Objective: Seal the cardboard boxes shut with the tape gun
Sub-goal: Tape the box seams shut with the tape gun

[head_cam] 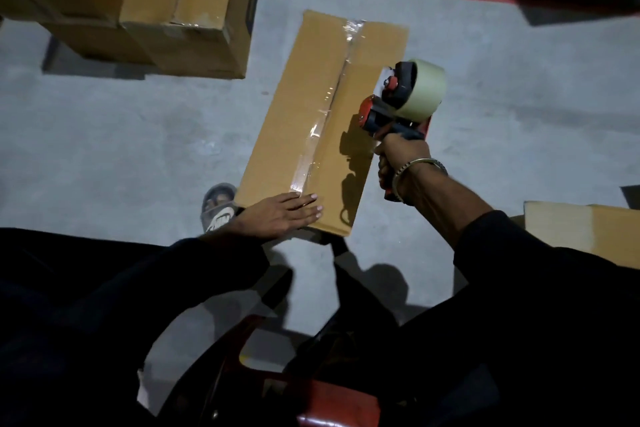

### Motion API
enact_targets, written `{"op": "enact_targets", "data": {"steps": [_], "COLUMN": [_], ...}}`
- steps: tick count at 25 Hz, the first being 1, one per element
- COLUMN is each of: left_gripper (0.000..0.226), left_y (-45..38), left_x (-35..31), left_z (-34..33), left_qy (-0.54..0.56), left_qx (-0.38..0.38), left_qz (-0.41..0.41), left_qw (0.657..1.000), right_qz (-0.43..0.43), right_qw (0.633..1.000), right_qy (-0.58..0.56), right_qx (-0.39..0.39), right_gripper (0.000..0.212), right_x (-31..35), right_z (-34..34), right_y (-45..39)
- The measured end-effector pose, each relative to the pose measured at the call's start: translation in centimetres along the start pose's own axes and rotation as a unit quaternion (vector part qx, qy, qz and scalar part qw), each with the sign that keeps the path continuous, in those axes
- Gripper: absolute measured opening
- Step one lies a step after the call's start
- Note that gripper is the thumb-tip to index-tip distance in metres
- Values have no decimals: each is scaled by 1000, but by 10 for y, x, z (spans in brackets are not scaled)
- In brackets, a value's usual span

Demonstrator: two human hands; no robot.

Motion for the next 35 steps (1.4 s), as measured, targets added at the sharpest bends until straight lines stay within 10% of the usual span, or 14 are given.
{"op": "enact_targets", "data": {"steps": [6, 12, 14, 18, 22, 35], "left_gripper": [68, 97, 85, 112, 78, 70], "left_y": [20, 51, 41, 1, -14, 18], "left_x": [58, 34, 17, 15, 2, 37], "left_z": [11, 9, 9, -7, -14, -13], "left_qy": [-76, 101, 242, 476, 529, 583], "left_qx": [37, 36, -9, -101, -139, -89], "left_qz": [-12, 352, 474, 687, 697, 564], "left_qw": [996, 930, 846, 539, 464, 578], "right_qz": [65, 44, 41, 33, 34, -39], "right_qw": [993, 990, 991, 992, 989, 977], "right_qy": [90, 110, 105, 82, 110, 128], "right_qx": [38, 73, 77, 86, 88, 164], "right_gripper": [20, 10, 14, 22, 23, 15], "right_x": [-15, -2, 4, 8, -3, -10], "right_z": [-30, -52, -58, -67, -61, -50], "right_y": [13, 13, 12, 14, 19, 8]}}
Point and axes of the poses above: each hand's wrist, its own y-axis away from the middle knuckle, its own z-axis out of the back of the hand, x = y × z, the point moved 3 cm from there along -y, towards the middle knuckle
